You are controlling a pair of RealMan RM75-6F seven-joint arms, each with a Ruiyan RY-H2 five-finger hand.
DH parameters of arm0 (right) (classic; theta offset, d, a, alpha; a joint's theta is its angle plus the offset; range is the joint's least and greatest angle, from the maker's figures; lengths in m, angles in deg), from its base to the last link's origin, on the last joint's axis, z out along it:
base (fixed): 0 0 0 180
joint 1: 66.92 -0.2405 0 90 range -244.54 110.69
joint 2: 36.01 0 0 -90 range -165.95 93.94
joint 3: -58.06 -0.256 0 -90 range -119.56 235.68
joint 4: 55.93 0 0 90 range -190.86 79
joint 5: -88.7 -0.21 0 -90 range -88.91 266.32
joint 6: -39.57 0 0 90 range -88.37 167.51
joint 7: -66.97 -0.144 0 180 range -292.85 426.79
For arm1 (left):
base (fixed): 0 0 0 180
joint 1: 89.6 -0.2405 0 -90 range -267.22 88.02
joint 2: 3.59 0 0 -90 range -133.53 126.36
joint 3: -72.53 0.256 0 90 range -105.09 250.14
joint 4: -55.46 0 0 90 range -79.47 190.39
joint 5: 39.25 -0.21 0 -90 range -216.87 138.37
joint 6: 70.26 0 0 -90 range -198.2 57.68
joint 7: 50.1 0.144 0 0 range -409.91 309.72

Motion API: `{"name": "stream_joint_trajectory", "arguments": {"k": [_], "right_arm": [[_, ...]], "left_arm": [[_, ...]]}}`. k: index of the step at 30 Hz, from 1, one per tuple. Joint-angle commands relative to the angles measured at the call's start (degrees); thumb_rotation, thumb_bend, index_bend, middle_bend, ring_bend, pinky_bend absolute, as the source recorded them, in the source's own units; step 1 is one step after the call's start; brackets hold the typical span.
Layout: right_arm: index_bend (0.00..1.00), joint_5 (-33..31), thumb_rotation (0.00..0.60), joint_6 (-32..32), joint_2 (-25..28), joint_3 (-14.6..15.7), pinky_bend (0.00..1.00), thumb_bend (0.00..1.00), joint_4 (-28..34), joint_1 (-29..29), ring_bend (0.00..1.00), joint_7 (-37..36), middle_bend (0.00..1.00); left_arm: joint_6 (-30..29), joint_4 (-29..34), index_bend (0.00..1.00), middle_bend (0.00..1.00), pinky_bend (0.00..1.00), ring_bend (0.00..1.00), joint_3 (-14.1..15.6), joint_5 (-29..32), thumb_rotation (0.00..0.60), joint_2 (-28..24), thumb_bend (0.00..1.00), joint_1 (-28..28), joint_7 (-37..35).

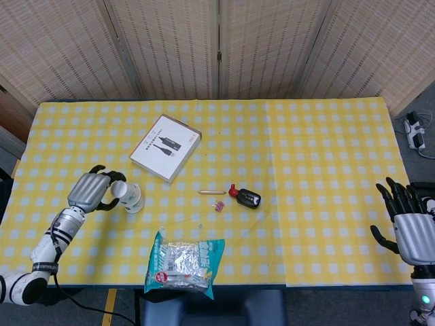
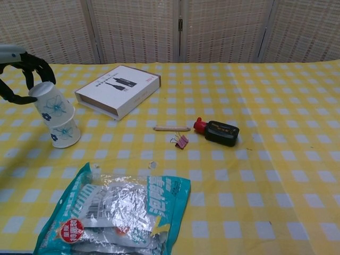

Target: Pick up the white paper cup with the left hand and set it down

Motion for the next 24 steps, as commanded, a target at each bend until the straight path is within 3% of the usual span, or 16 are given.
{"name": "stream_joint_trajectory", "arguments": {"k": [1,13,24], "right_arm": [[0.0,-0.02,0.6,0.04,0.07,-0.04,0.0,0.34,0.1,-0.05,0.04,0.11,0.0],[0.0,0.31,0.6,-0.2,0.4,-0.15,0.0,0.34,0.7,-0.17,0.04,0.49,0.0],[0.0,0.52,0.6,0.13,0.41,-0.17,0.0,0.34,0.71,-0.54,0.04,0.57,0.0]], "left_arm": [[-1.54,3.24,0.42,0.5,0.17,0.44,-0.52,1.19,0.6,-3.03,0.47,-0.62,2.01],[-6.1,9.65,0.41,0.5,0.16,0.41,-0.2,0.68,0.6,-10.01,0.47,-3.93,2.84],[-5.69,3.54,0.41,0.5,0.14,0.38,2.89,4.64,0.6,-4.32,0.47,-4.55,10.24]]}}
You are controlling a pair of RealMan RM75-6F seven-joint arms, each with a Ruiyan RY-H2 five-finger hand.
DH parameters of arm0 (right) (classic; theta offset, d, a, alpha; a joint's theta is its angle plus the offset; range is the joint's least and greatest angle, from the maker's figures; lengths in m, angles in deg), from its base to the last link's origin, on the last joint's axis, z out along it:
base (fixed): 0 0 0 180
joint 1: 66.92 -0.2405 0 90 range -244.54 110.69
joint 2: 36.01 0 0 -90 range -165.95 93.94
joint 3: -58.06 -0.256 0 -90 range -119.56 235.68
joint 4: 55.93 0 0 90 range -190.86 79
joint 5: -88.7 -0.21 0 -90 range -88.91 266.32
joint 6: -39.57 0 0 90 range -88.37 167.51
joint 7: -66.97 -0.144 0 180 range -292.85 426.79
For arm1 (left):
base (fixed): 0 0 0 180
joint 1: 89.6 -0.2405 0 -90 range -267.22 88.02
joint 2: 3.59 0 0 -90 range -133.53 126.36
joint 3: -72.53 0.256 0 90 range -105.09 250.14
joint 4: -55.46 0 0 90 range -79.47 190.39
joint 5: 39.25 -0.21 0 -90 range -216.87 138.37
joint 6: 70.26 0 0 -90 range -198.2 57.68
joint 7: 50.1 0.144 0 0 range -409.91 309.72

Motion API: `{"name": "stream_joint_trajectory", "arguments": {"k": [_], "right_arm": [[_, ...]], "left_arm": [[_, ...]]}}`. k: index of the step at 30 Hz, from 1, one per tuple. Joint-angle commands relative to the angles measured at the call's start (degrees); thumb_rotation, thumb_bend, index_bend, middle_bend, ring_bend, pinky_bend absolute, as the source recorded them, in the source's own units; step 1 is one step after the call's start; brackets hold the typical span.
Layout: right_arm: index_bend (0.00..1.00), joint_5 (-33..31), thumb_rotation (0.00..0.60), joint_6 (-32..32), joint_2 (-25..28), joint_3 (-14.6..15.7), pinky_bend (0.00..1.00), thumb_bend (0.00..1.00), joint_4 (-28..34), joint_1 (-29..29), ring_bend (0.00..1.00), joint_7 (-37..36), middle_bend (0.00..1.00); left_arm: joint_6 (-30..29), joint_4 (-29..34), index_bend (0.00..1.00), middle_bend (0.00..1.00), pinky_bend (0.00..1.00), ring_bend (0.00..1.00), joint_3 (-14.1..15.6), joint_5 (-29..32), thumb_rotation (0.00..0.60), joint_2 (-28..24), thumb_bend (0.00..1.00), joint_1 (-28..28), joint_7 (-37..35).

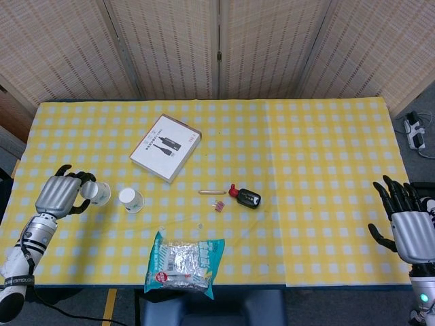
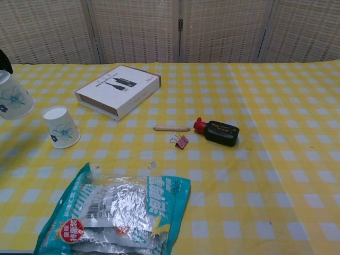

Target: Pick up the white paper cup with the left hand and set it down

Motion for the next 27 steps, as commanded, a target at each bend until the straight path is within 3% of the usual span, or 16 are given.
{"name": "stream_joint_trajectory", "arguments": {"k": [1,22,25,27], "right_arm": [[0.0,0.01,0.6,-0.05,0.08,0.01,0.0,0.34,0.14,0.02,0.04,0.1,0.0],[0.0,-0.41,0.6,-0.11,0.21,0.17,0.0,0.34,0.98,0.24,0.04,1.0,0.0],[0.0,-0.55,0.6,-0.06,0.24,0.12,0.0,0.34,1.01,0.22,0.04,1.01,0.0],[0.0,-0.61,0.6,0.03,0.24,0.09,0.0,0.34,1.02,0.17,0.04,0.98,0.0]], "left_arm": [[0.98,-2.75,0.41,0.5,0.14,0.38,0.9,1.4,0.6,2.78,0.47,0.15,1.17],[4.71,-14.06,0.38,0.44,0.12,0.34,0.86,1.42,0.6,12.66,0.47,1.71,-0.23],[5.25,-13.86,0.29,0.36,0.11,0.27,1.03,2.08,0.6,12.7,0.47,1.82,0.38],[4.98,-13.78,0.18,0.25,0.08,0.19,0.98,2.28,0.6,12.84,0.47,1.82,0.84]]}}
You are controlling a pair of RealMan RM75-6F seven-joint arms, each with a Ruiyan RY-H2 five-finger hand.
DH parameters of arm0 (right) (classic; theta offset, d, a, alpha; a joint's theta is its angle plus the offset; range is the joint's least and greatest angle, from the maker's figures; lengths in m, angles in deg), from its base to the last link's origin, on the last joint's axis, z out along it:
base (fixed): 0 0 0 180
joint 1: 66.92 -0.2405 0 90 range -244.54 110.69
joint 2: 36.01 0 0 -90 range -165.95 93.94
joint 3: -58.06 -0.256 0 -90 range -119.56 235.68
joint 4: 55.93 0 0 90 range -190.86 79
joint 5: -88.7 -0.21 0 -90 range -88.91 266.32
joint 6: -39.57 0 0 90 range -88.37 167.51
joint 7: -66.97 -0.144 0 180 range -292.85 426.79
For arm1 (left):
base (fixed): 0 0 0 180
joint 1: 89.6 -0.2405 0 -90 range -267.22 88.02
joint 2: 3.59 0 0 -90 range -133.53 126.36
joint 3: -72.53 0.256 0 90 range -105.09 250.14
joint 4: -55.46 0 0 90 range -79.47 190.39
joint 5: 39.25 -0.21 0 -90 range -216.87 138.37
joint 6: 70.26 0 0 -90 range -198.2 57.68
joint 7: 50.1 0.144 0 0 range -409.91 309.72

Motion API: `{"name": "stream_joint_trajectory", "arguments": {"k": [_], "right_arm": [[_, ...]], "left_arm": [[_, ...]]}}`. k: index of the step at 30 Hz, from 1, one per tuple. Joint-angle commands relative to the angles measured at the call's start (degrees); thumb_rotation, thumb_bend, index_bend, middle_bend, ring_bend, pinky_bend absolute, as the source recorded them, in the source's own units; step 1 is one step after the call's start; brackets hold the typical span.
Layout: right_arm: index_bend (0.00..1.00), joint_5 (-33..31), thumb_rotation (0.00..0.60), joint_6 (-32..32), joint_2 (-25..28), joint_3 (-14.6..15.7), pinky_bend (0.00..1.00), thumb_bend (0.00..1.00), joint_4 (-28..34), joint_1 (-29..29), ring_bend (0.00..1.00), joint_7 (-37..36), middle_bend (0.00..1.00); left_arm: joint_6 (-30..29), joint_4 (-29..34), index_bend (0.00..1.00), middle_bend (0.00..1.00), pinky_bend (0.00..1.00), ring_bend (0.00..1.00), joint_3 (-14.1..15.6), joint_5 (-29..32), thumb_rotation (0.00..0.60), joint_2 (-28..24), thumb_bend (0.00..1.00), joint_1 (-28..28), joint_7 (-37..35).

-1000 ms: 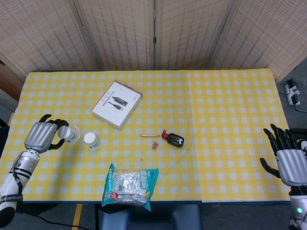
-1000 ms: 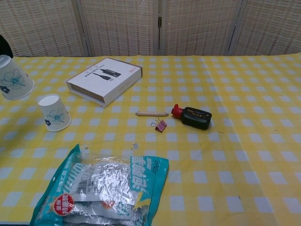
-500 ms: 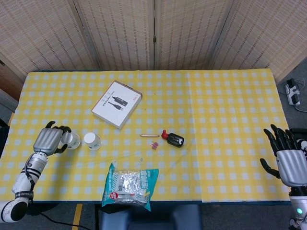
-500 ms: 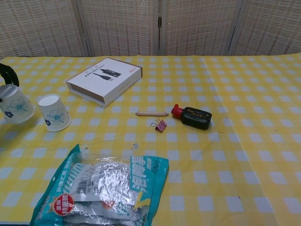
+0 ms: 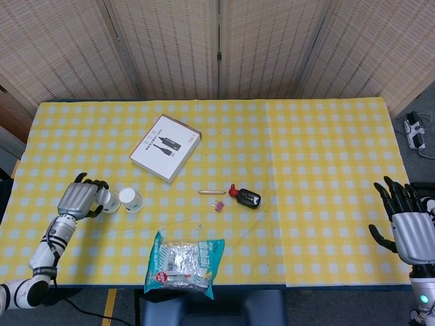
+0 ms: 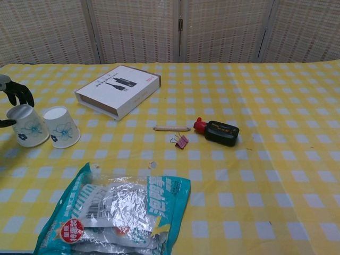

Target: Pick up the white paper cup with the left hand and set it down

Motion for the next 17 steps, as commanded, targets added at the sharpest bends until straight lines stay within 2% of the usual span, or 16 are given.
{"name": "stream_joint_trajectory", "arguments": {"k": [1,3,8,13,17], "right_arm": [[0.0,-0.06,0.6,0.13,0.01,0.0,0.0,0.34,0.03,-0.05,0.04,-0.04,0.0],[0.0,-0.03,0.6,0.16,0.05,0.0,0.0,0.34,0.03,-0.09,0.04,-0.06,0.0],[0.0,-0.63,0.6,0.61,0.12,-0.09,0.0,0.34,-0.21,-0.17,0.04,-0.57,0.0],[0.0,-1.73,0.6,1.92,0.03,-0.19,0.0,0.34,-1.19,-0.52,0.04,-2.45,0.0],[0.0,-1.47,0.6,2.9,-0.35,0.03,0.0,0.34,-2.21,-0.93,0.04,-4.53,0.0]], "left_arm": [[-0.23,0.19,0.16,0.22,0.08,0.17,0.02,0.35,0.6,0.18,0.46,0.01,0.66],[-0.32,1.07,0.1,0.19,0.07,0.14,-0.11,0.66,0.6,-0.23,0.46,-0.08,0.64],[-3.94,4.28,0.05,0.17,0.05,0.12,-1.04,-0.04,0.6,-2.44,0.45,-1.62,-0.55],[-11.15,7.28,0.09,0.17,0.05,0.12,-1.81,-0.95,0.6,-5.06,0.45,-5.24,-1.64],[-17.66,9.49,0.12,0.17,0.05,0.12,-1.31,-2.58,0.6,-6.36,0.45,-9.02,-1.76]]}}
